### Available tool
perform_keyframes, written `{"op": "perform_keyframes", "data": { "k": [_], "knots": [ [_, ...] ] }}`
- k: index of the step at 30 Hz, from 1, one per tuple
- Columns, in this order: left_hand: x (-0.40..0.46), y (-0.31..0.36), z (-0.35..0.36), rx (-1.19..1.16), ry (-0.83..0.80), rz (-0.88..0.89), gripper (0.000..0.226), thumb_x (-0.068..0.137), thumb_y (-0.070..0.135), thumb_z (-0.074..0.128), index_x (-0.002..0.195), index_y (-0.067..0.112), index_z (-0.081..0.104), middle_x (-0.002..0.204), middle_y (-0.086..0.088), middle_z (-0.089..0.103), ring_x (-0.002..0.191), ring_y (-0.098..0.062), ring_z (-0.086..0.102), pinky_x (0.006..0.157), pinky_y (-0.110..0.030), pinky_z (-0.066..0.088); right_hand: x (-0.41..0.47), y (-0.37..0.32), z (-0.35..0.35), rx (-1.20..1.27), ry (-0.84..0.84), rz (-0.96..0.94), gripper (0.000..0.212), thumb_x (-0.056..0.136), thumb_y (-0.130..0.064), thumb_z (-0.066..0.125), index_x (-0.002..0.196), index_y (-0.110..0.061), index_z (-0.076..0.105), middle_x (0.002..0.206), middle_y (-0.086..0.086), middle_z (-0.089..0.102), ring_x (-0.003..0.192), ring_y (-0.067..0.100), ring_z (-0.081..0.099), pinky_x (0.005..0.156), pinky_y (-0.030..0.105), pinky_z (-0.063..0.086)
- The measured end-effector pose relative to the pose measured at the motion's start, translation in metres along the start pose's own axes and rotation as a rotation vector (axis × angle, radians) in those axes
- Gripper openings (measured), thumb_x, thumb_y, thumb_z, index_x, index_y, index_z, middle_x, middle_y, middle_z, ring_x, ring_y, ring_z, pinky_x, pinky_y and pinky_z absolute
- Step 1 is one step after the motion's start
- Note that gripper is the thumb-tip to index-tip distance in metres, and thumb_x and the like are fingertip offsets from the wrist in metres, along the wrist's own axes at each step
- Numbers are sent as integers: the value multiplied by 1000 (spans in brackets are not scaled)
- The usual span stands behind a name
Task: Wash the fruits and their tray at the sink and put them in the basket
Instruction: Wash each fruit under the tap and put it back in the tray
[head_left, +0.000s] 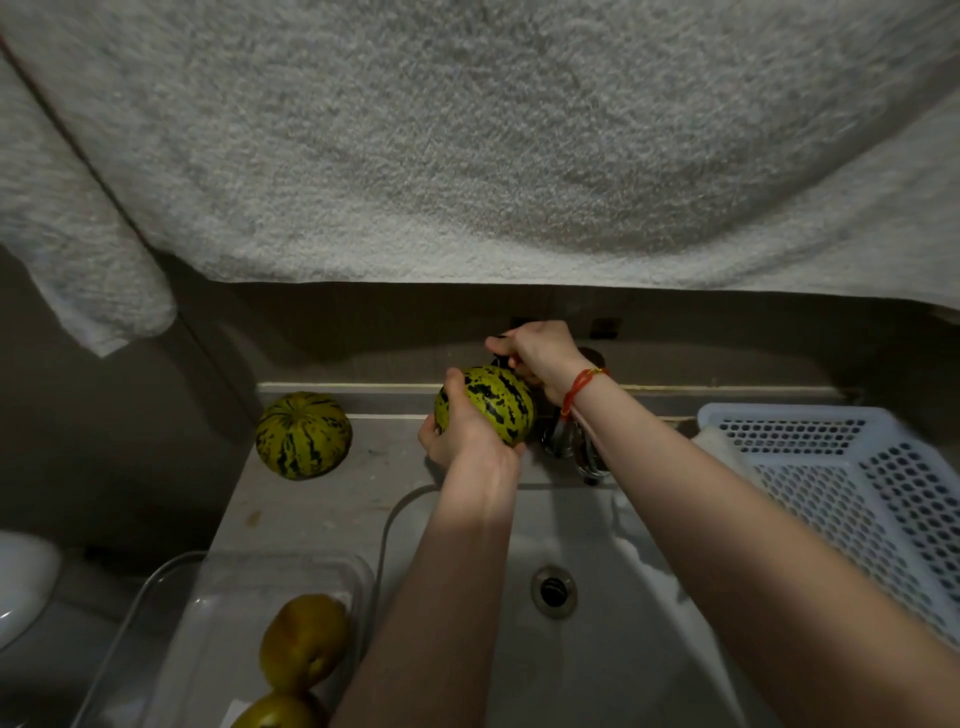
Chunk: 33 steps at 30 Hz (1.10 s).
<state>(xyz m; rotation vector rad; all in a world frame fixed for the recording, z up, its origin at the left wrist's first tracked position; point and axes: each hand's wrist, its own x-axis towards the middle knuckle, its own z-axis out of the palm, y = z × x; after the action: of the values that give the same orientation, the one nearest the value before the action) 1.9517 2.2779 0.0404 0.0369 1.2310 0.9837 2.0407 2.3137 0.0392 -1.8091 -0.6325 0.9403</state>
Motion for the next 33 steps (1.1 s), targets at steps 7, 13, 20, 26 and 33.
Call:
{"op": "perform_keyframes", "data": {
  "k": [7, 13, 20, 26, 33],
  "knots": [
    [-1, 3, -3, 14, -21, -32, 60, 79, 42, 70, 130, 20, 47, 130, -17, 49, 111, -42, 52, 83, -61, 48, 1, 2, 1, -59, 23, -34, 17, 78, -18, 75, 73, -15, 59, 62, 0, 51, 54, 9, 45, 50, 19, 35],
    [-3, 0, -9, 39, -111, -79, 61, 80, 48, 66, 130, 19, 47, 130, -17, 50, 113, -42, 52, 79, -59, 46, -5, 1, -1, -72, 37, -79, 27, 77, -20, 76, 98, -7, 67, 91, 7, 61, 91, 18, 57, 91, 29, 48],
    [3, 1, -19, 59, -319, -163, 59, 85, 55, 52, 131, 17, 52, 130, -18, 55, 116, -39, 54, 93, -57, 45, -50, 2, 2, -336, 244, -567, 29, 93, -20, 55, 115, -3, 61, 102, 15, 58, 96, 25, 56, 84, 19, 36],
    [2, 3, -40, -91, -537, -215, 35, 86, 40, 47, 105, 14, 59, 109, -9, 60, 106, -24, 57, 95, -35, 44, -101, 38, 1, -763, -122, -777, 47, 101, -27, 36, 143, -7, 34, 149, 11, 35, 141, 22, 25, 115, 26, 9],
    [-1, -5, -74, 89, -458, -141, 44, 81, 47, 55, 106, 12, 64, 103, -13, 64, 101, -28, 60, 77, -40, 51, -114, 45, 2, -633, -115, -693, 38, 101, -29, 35, 128, -12, 55, 130, 8, 56, 123, 20, 49, 100, 25, 34]
  ]
}}
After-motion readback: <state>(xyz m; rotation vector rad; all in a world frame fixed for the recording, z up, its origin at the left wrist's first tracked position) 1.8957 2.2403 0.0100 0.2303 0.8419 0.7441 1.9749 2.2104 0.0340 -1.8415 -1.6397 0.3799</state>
